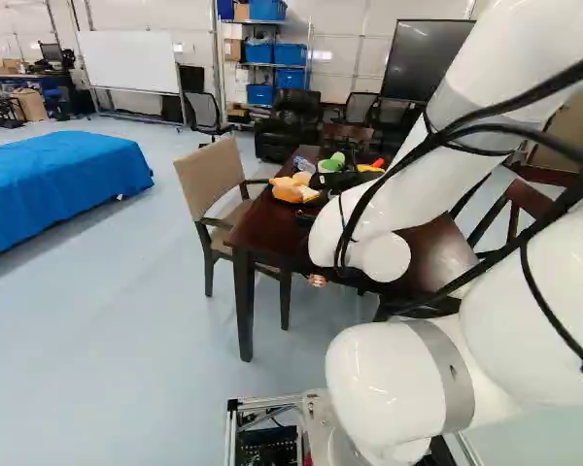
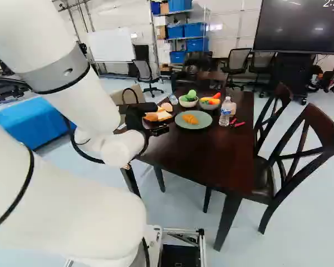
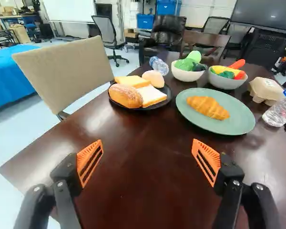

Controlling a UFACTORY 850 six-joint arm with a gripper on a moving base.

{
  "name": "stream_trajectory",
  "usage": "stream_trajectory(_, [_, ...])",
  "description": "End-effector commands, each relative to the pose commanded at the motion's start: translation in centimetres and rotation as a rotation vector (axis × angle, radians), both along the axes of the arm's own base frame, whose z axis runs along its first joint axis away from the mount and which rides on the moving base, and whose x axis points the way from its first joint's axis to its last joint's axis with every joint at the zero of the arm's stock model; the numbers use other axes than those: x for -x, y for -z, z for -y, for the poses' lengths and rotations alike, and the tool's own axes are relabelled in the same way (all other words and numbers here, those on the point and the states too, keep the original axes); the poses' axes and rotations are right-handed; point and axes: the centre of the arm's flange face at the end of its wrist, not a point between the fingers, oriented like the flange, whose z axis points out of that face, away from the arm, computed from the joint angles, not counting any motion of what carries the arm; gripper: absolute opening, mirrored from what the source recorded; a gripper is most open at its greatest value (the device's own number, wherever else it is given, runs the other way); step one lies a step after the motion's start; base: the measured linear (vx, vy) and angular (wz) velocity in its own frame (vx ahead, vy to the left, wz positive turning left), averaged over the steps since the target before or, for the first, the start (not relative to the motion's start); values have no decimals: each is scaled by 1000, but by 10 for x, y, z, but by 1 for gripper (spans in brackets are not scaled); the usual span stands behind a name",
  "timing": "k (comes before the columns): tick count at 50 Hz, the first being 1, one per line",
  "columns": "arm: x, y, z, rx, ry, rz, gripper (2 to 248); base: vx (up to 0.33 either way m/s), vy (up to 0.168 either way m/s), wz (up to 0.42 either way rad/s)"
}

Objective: Move the croissant to the empty plate

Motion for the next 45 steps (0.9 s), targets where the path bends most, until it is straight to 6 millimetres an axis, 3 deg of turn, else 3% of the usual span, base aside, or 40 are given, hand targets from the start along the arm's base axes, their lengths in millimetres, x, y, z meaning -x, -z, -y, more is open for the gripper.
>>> stream_trajectory(45, [7, 4, -2, -35, 4, 25, 247, 0, 0, 0])
